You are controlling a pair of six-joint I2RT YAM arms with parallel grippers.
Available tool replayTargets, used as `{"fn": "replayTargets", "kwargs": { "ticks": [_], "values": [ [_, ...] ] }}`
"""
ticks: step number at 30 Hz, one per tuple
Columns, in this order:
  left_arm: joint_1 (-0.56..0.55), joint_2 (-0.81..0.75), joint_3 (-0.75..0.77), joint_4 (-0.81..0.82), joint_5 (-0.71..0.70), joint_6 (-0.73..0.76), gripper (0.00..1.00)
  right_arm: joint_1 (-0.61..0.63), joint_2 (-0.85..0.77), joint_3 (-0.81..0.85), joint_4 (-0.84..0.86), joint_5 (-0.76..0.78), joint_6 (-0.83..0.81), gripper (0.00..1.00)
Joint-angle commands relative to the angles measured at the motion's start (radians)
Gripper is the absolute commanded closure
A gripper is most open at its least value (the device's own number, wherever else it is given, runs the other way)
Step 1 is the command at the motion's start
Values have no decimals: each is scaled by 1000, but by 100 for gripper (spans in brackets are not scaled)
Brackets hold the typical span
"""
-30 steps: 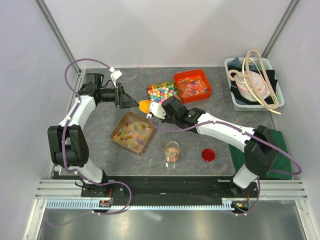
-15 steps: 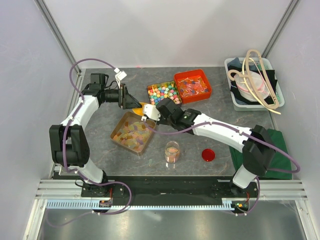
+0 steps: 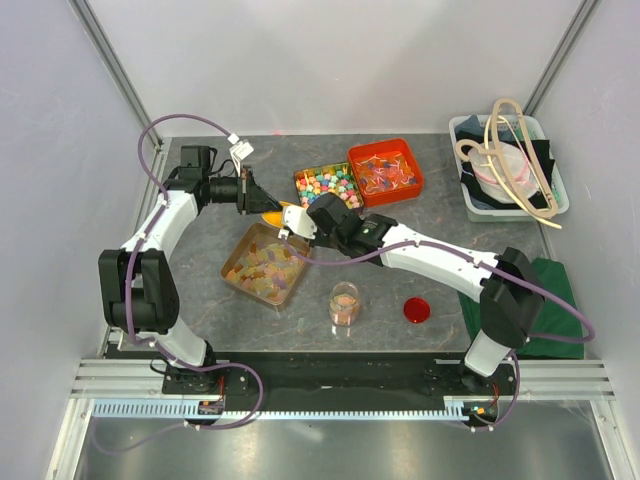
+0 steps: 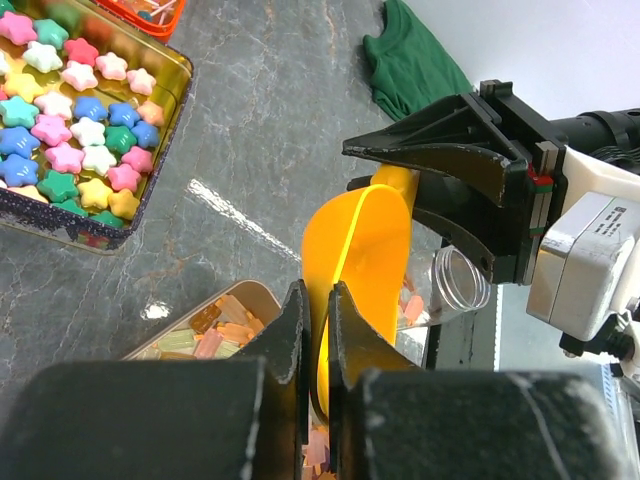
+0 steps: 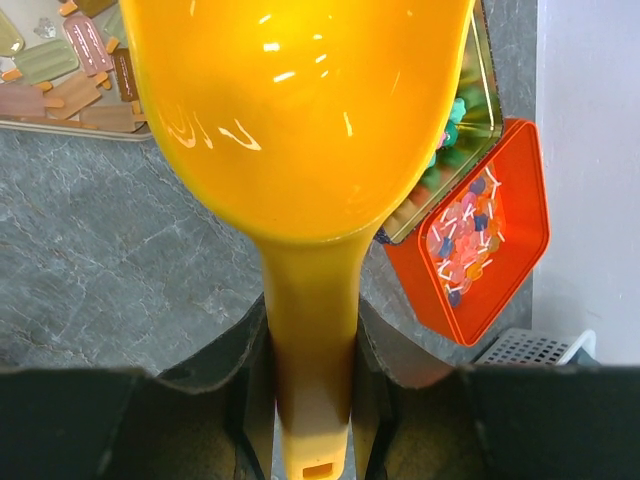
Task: Pack the candies
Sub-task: Adjust the spatula.
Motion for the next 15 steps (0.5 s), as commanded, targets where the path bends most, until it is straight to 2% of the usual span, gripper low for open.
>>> {"fn": "replayTargets", "kwargs": {
  "ticks": [1,6,11,15],
  "values": [
    [-8,28,17,-32,9,-25,98,6,-25,69,68,-15,34,100],
    [-8,33,19,-37,14,-17,98,-16,-39,91,39,-113,67,80],
    [-8,30,17,-50,26,0,98,-74,-74,106,42,-294,126,80],
    [-8,30,22,-61,37,10,98,-131,-70,146,8,-469,169,70]
  ]
}}
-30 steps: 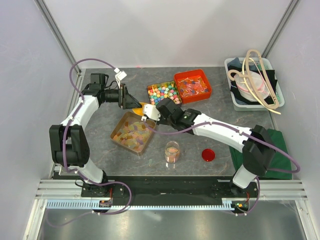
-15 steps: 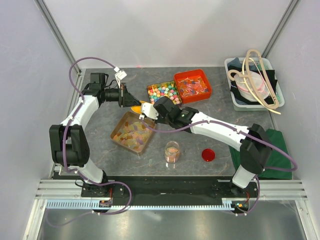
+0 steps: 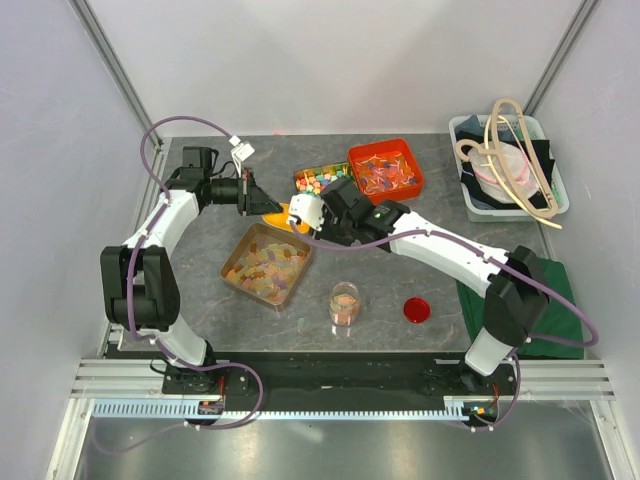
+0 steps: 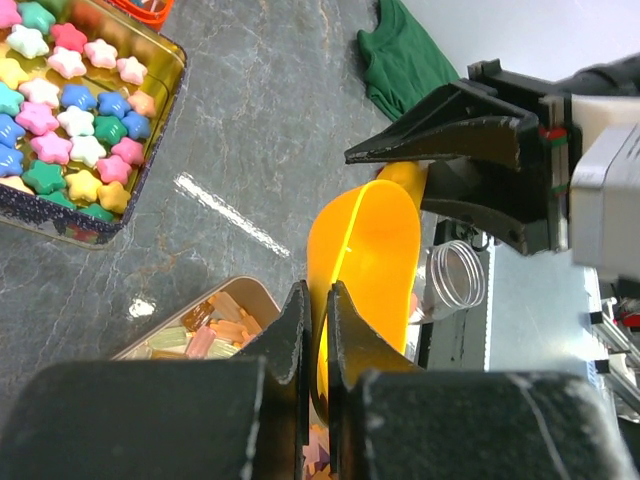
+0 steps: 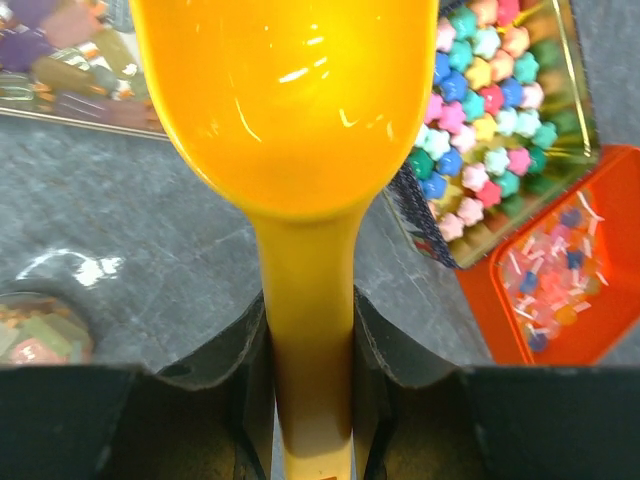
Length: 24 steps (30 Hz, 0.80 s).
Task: Pack the candies
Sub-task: Adjust the spatula.
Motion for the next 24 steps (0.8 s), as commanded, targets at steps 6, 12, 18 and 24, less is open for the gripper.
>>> {"fn": "replayTargets", "kwargs": {
  "ticks": [6,12,18,24],
  "values": [
    [-7,12,25,-61,33,15,98,-74,-25,147,87,-381,149,63],
    [-9,16,25,-72,34,28,98,-83,19,212,32,-499,141,45],
    [-7,19,28,-75,39,31,98,-81,35,203,26,-530,131,36],
    [-7,16,28,-83,37,41,98,-81,-2,140,32,-518,92,34]
  ]
}}
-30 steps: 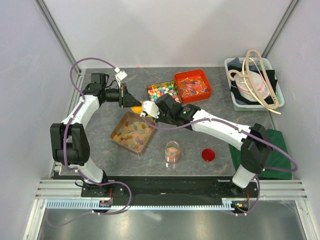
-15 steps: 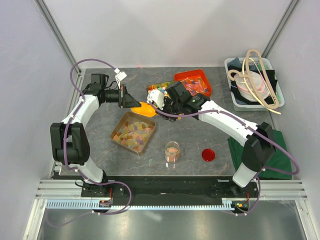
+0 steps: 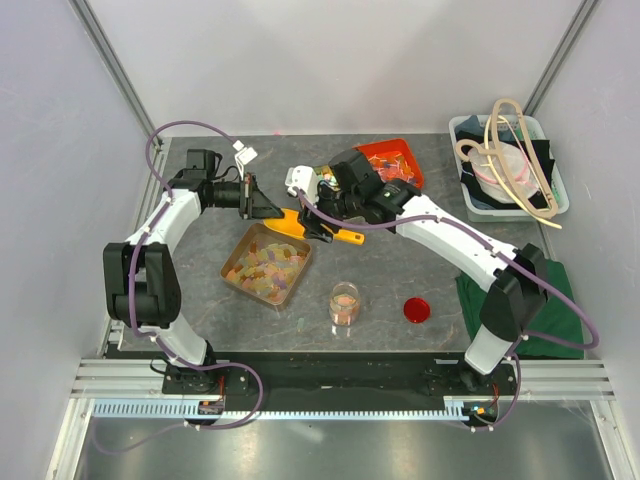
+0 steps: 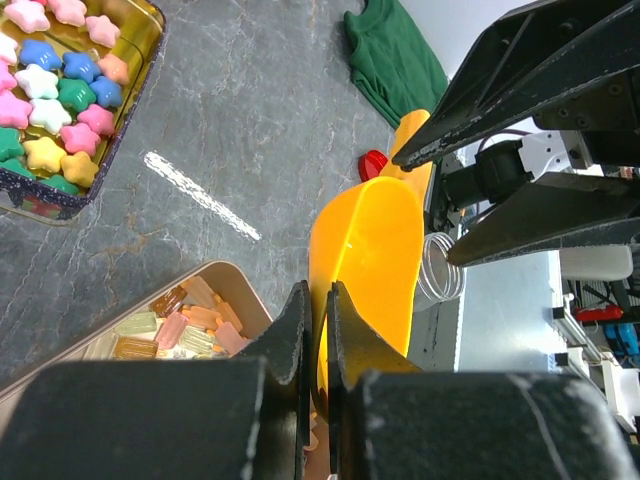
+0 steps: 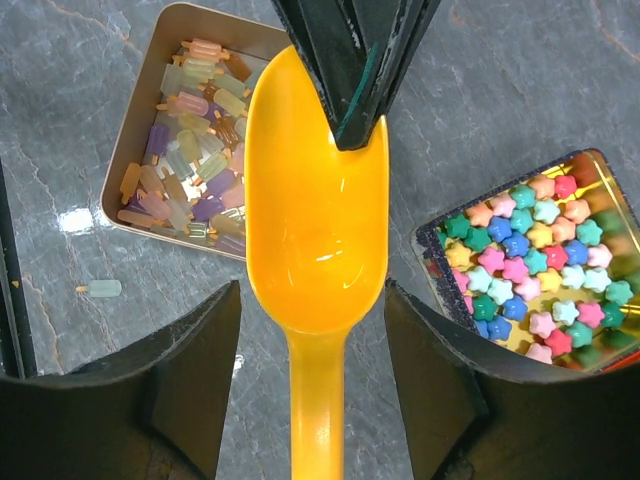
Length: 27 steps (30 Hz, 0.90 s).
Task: Pack the candies
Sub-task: Adjust the spatula.
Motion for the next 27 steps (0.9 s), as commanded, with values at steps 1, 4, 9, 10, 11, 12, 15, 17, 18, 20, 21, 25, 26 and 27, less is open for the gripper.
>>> {"fn": "replayTargets", "kwargs": {
  "ticks": [1,4,9,10,11,12,15,17,18,20,21,25,26,27],
  "values": [
    [-3,-2,24,-9,32,38,98,1,-37,-42,36,-31,-36,33],
    [-3,-1,26,-12,35,39,98,-10,-57,-65,34,-20,-56,33],
    [-1,-1,26,-17,36,47,98,-44,-95,-115,52,-69,-56,32],
    [-1,-1,26,-18,36,48,98,-50,-98,-120,59,-72,-56,32],
    [-1,-1,26,-18,36,50,98,-54,-103,-124,63,-77,-56,32],
    [-1,-1,27,-20,38,48,98,-54,-104,-126,66,-75,-51,32],
    [-1,2,26,-23,41,51,98,-59,-98,-129,77,-71,-48,32],
    [-1,1,26,-25,41,51,98,-61,-86,-137,89,-74,-45,32],
    [-1,1,26,-23,43,54,98,-61,-81,-141,94,-78,-42,33],
    [-1,1,26,-25,41,56,98,-59,-72,-146,105,-77,-41,33],
    [-1,-1,26,-26,41,58,98,-59,-71,-148,106,-74,-42,33],
    [0,-2,24,-31,43,61,98,-61,-72,-158,114,-83,-44,33],
    [0,-2,24,-29,43,59,98,-59,-69,-160,117,-93,-37,33],
    [0,-1,24,-29,46,61,98,-61,-66,-158,120,-98,-31,33]
  ]
}}
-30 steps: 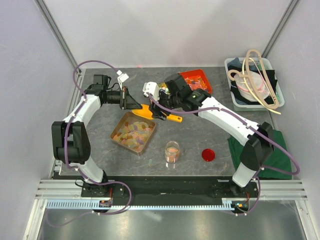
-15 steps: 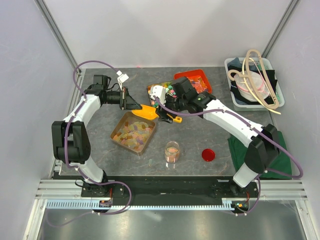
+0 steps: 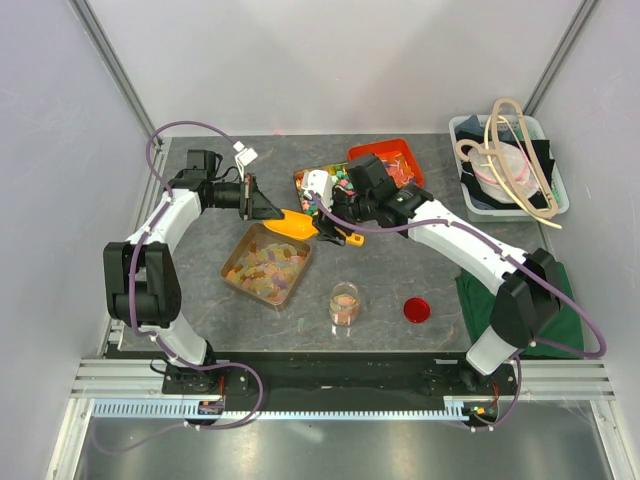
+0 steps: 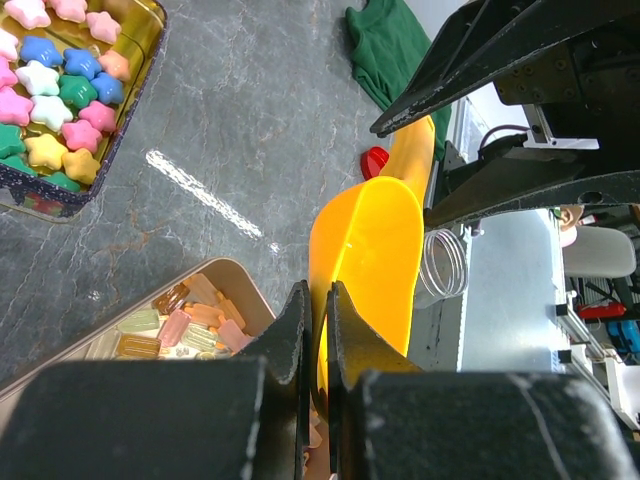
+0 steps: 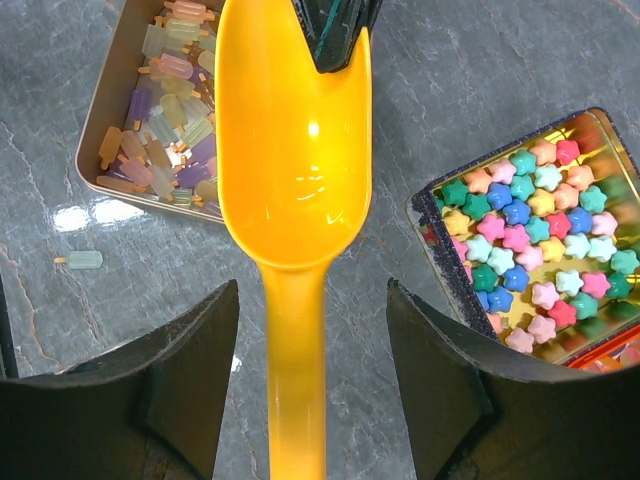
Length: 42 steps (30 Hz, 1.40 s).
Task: Pack the candies
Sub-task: Adjust the spatula.
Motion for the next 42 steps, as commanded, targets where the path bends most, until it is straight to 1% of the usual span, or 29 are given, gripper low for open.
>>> {"fn": "replayTargets", "kwargs": {
  "ticks": [1,17,20,25,26,28,30,31,34,35,41,42],
  "values": [
    [0,-3,24,-15,46,37,98,1,6,-6,55,-59,13,33],
    [0,-9,18,-20,56,43,98,12,53,-2,93,-30,33,33],
    [0,-8,18,-21,57,45,98,15,58,1,98,-29,38,34],
    [0,-3,21,-21,60,45,98,21,69,6,98,-32,38,38],
    [0,-3,20,-21,60,45,98,24,72,7,98,-32,38,43],
    [0,-3,20,-21,60,45,98,25,73,10,96,-42,35,48],
    [0,-2,20,-21,62,42,98,27,75,12,96,-47,38,72],
    [0,0,20,-21,62,42,98,27,76,18,98,-46,41,80],
    [0,-2,20,-21,60,42,98,28,81,24,101,-32,50,98],
    [0,-3,20,-21,60,42,98,27,79,24,101,-30,53,100],
    [2,0,24,-21,43,40,98,28,76,20,104,2,70,100],
    [3,0,30,-21,33,35,95,27,75,21,104,14,73,100]
  ]
}}
